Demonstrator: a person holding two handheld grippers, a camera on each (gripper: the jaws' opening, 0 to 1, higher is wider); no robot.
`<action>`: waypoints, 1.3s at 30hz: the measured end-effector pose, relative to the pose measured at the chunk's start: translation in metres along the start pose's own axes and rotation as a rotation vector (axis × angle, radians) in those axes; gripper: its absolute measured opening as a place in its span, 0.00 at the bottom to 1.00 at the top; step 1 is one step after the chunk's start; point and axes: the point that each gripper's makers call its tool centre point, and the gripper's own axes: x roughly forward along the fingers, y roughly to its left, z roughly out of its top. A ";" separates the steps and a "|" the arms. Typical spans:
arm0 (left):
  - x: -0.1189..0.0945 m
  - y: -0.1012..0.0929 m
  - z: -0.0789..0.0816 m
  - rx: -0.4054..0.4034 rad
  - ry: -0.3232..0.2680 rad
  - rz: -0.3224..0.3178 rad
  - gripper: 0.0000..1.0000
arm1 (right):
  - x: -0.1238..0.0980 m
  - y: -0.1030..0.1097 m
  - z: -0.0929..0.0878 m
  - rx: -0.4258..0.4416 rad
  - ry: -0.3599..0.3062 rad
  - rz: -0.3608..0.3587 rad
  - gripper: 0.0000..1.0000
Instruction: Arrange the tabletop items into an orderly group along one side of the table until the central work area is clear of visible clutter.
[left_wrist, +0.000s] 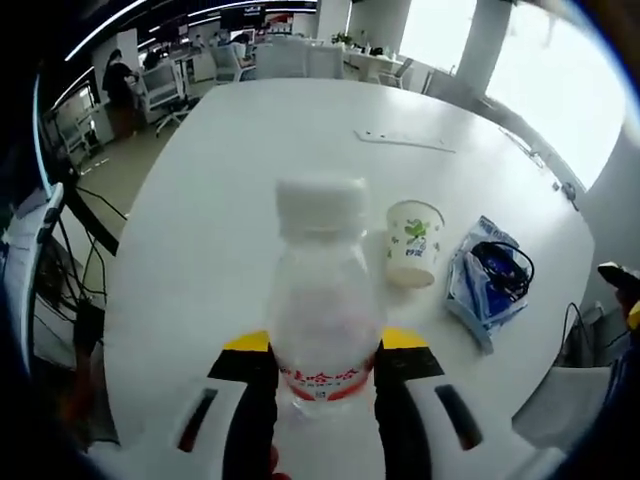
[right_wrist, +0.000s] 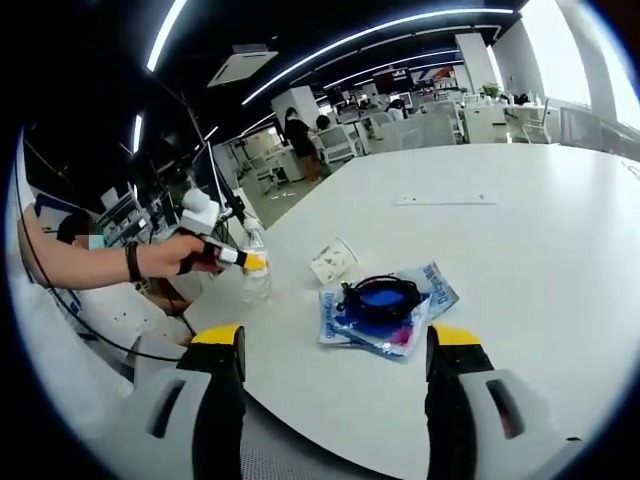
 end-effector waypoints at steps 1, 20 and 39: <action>0.000 0.000 0.001 0.001 -0.002 0.000 0.36 | 0.000 -0.001 0.000 -0.001 0.000 -0.001 0.73; -0.014 -0.009 -0.013 0.009 -0.110 0.060 0.37 | -0.002 -0.002 0.007 0.006 -0.019 -0.009 0.73; -0.017 -0.008 -0.033 0.075 -0.129 0.100 0.37 | 0.002 0.006 0.006 0.003 -0.019 0.005 0.73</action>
